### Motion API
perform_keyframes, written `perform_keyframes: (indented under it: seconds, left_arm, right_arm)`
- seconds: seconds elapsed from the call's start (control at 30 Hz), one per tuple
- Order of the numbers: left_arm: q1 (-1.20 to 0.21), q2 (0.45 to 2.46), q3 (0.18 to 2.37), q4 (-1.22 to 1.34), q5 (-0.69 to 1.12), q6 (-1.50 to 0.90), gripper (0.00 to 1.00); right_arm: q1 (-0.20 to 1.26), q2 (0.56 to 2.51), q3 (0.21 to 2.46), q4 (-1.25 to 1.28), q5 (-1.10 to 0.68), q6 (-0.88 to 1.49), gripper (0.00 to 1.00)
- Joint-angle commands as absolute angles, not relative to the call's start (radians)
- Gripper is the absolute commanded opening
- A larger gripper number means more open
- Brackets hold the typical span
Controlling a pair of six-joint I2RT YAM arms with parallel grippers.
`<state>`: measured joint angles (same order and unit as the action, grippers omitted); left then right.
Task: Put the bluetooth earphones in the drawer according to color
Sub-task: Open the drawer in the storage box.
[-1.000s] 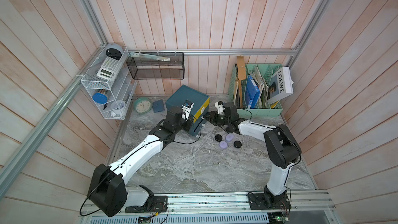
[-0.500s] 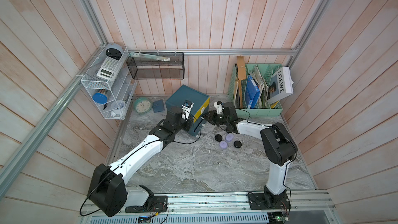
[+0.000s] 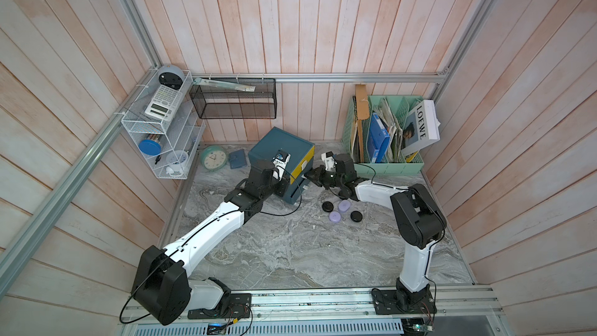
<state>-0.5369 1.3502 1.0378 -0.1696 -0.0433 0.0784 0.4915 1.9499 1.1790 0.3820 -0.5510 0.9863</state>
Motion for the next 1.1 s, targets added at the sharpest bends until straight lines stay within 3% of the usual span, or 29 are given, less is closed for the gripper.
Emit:
perform_keyframes:
  seconds: [0.0,1.07]
  left_arm:
    - [-0.531,1.338,1.067,-0.172,-0.057,0.08,0.0]
    - [-0.531,1.335,1.068,-0.175,-0.07,0.092,0.0]
  right_arm:
    - [0.48,1.92,1.133,0.365,-0.548,0.948,0.0]
    - [0.412,1.715,0.904,0.215,-0.564,0.829,0.0]
